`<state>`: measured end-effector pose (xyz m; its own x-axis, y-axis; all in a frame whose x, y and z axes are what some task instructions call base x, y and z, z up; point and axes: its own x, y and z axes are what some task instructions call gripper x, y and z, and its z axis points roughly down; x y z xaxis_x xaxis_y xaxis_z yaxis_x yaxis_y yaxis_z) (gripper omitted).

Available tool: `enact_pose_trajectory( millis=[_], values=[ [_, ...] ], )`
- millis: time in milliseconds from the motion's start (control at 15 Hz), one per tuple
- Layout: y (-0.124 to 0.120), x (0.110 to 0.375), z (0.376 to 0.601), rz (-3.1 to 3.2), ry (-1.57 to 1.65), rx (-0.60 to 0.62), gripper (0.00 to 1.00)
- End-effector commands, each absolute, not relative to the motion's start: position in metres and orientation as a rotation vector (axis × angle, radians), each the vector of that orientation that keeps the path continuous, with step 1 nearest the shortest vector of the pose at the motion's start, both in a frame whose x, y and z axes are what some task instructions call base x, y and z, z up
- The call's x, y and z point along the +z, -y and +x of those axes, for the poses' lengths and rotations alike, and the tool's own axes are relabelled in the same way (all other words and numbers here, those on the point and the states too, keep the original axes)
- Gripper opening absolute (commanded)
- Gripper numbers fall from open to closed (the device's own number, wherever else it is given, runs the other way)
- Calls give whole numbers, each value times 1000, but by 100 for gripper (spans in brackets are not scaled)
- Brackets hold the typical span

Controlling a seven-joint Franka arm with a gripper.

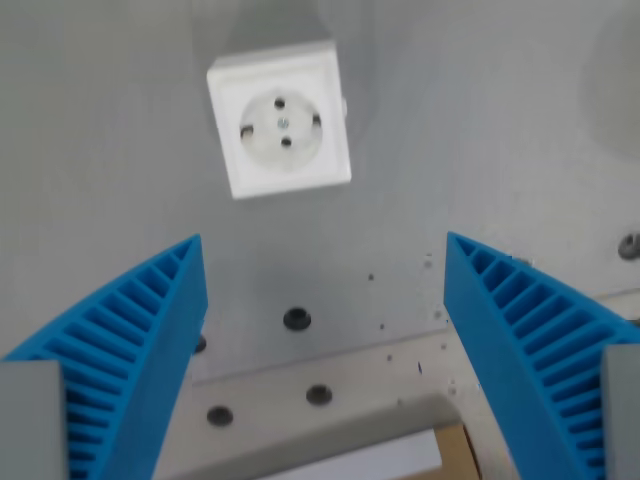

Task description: Pick up the blue bag

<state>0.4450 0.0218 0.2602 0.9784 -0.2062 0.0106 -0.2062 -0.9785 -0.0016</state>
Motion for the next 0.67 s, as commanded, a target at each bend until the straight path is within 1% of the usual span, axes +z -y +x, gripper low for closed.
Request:
enact_pose_trajectory(
  millis=[67,400,667],
  values=[
    [-14,258,462,-3138,-335,18,100],
    [1,242,481,-3134,-357,-19,100],
    [14,227,498,-3138,-384,-21,100]
  ],
)
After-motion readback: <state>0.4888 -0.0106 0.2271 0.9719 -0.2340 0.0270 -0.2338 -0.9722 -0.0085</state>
